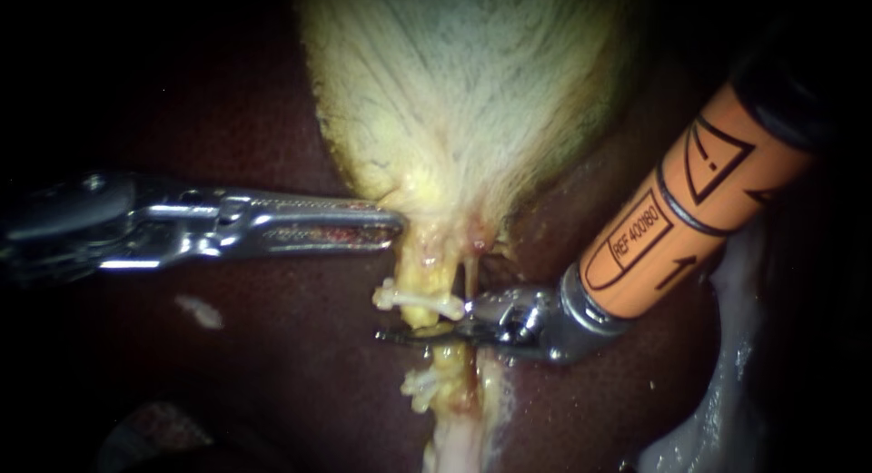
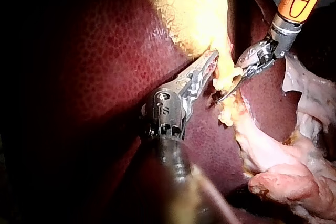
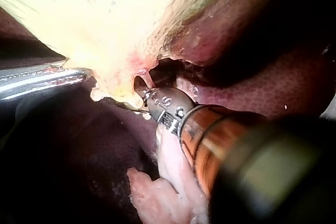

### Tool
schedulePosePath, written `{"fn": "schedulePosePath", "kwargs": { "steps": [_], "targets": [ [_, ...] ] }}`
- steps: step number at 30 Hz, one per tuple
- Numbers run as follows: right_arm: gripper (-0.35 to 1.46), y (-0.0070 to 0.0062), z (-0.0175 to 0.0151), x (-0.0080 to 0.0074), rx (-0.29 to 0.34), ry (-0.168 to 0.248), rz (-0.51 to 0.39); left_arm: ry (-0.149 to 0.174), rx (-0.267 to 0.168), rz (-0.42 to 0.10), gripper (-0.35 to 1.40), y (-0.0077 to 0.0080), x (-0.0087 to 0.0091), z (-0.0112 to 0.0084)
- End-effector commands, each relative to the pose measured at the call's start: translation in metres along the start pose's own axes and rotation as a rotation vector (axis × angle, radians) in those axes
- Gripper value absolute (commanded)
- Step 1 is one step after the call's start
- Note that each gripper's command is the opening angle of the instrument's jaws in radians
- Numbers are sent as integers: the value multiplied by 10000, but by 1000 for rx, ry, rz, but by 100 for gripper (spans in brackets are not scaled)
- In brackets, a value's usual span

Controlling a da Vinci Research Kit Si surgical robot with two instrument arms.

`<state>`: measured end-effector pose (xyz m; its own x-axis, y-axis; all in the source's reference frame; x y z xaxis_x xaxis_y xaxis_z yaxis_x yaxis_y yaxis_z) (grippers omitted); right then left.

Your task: Go back from the cut left tube

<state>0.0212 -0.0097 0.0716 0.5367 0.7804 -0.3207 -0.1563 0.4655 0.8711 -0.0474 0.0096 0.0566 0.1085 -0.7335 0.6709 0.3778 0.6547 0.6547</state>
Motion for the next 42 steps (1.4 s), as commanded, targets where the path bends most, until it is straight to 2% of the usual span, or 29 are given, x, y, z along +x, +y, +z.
{"fn": "schedulePosePath", "kwargs": {
  "steps": [1,7,8,12,19,21,29,33,36,39,42],
  "targets": [
    [-35,0,0,0,0,0,0,0,0,0,-35,0,0,0],
    [-35,1,1,-2,0,-1,5,0,0,0,-35,0,0,0],
    [-30,1,2,-3,0,-1,10,0,0,0,-35,0,0,0],
    [14,1,5,-7,-1,-1,18,0,0,0,-35,0,0,0],
    [61,1,7,-10,-1,-2,15,0,0,0,-35,0,0,0],
    [71,0,7,-10,-1,-2,15,0,0,0,-35,0,0,0],
    [84,-5,7,-11,2,-8,14,0,0,0,-35,0,0,-1],
    [115,-16,7,-16,8,-12,8,0,1,0,-35,0,0,-1],
    [118,-30,2,-25,16,-18,-43,0,1,0,-35,0,0,-2],
    [113,-41,-8,-33,23,-21,-168,0,1,0,-35,0,0,-2],
    [118,-45,-22,-39,3,-8,-276,0,1,0,-35,0,0,-2]
  ]
}}
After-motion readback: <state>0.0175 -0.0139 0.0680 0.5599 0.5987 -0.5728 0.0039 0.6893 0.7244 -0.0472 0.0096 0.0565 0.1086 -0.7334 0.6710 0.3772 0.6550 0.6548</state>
